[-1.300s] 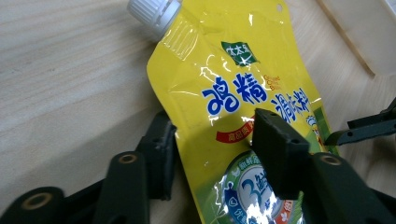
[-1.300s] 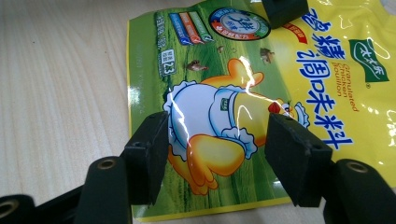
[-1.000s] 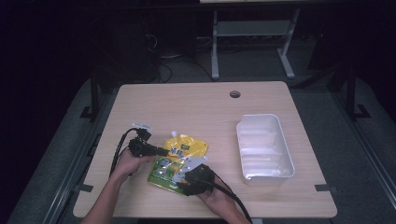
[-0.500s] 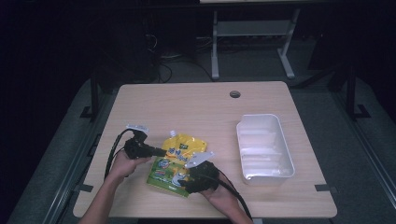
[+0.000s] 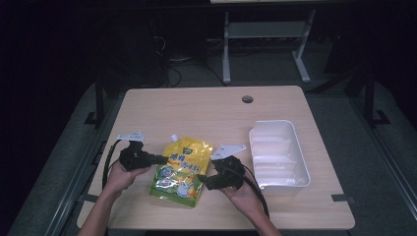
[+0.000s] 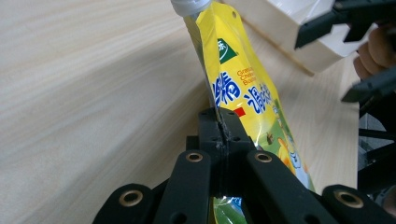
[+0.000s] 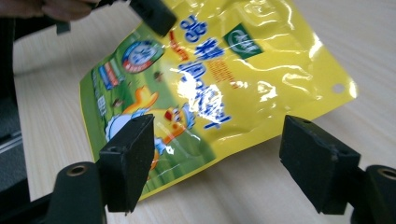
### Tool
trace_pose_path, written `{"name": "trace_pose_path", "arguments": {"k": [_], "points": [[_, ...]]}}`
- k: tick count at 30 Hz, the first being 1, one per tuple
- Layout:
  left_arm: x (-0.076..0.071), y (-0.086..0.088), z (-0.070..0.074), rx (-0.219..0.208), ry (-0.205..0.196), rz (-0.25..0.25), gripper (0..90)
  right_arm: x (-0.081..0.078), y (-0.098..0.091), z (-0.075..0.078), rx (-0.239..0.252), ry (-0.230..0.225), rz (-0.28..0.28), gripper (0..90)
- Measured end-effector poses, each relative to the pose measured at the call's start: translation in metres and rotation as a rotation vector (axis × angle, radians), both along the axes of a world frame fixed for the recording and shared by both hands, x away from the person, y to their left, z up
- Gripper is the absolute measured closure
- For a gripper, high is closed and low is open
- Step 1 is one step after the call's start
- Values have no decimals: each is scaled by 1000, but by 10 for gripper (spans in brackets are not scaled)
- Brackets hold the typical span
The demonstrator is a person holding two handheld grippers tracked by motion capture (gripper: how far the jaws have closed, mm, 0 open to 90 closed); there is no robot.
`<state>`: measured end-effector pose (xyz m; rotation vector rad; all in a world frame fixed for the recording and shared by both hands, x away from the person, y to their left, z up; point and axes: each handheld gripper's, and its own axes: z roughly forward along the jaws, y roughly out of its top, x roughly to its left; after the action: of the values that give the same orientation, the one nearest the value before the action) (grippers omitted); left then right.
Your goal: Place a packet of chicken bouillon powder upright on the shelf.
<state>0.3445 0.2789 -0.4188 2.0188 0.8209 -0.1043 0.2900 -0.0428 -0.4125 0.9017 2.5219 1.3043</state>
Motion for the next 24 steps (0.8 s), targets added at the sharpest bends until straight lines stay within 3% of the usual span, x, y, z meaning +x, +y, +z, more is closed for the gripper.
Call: {"name": "trace_pose_path", "arguments": {"k": [4,14,21,24], "points": [[-7,3,6,-8,-36,-11,897,8,-3,15,8,-7,-21,230],[-23,7,18,-25,-111,-45,900,29,-2,34,-13,7,-24,211],[-32,7,25,-33,-159,-81,900,46,-2,35,-12,64,-15,212],[-36,7,28,-41,-177,-90,900,53,-3,32,18,105,1,227]]}}
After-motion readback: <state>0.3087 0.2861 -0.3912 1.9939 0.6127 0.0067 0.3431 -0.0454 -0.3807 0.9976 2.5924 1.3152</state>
